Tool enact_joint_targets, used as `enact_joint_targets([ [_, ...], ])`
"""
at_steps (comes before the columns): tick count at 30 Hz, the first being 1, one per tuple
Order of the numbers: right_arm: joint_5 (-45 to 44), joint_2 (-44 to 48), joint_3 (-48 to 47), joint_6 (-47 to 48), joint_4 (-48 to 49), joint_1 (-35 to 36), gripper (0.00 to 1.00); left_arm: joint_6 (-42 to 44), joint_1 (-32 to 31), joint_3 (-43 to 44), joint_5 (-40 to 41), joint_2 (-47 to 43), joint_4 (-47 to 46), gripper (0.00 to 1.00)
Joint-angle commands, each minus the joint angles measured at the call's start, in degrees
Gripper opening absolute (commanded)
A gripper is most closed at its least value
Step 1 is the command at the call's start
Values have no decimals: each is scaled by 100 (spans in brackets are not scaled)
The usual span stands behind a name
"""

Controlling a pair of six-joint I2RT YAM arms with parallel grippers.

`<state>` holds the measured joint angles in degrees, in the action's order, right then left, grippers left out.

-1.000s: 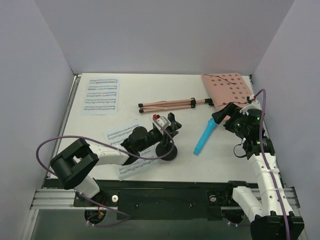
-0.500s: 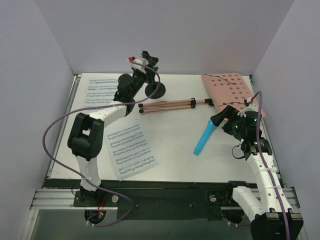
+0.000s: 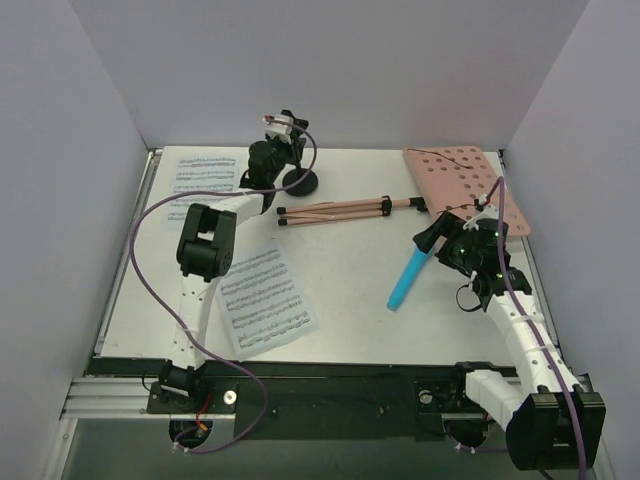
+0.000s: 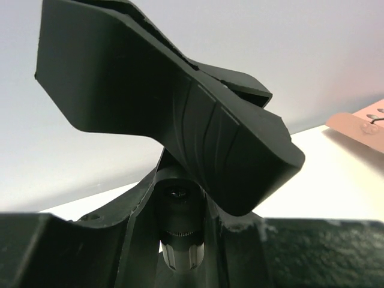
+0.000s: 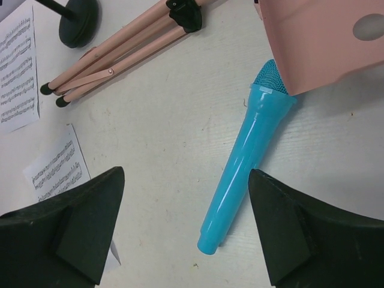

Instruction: Set up the instrument practice props

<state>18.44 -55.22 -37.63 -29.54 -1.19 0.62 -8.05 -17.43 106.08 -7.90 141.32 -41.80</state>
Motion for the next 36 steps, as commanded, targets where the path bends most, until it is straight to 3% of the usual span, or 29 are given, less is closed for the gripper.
enact_joint_targets([
  [1,-138,-295,19,-366,646,87,79,304,-111,99,-106,-262,-320,25],
  [6,-630,-945,-447,-1536,690,175,77,375,-243,-754,51,-789,-408,85],
  [16,-1501,-1938,-1466,-3021,480,676,78,77,-287,-2714,201,-1958,-566,88],
  [19,-1466,-2168,-1826,-3146,208,720,78,6,-331,-3005,-149,-1950,-636,88],
  [24,-1448,-2169,-1810,-3049,146,755,78,374,-524,-2962,-449,-1845,-101,87],
  [30,-1448,-1984,-1529,-2821,137,755,76,682,-630,-2584,-836,-1774,953,73],
  [36,-1545,-1896,-1476,-2680,-179,738,75,428,-726,-2093,-1037,-1599,2033,64],
])
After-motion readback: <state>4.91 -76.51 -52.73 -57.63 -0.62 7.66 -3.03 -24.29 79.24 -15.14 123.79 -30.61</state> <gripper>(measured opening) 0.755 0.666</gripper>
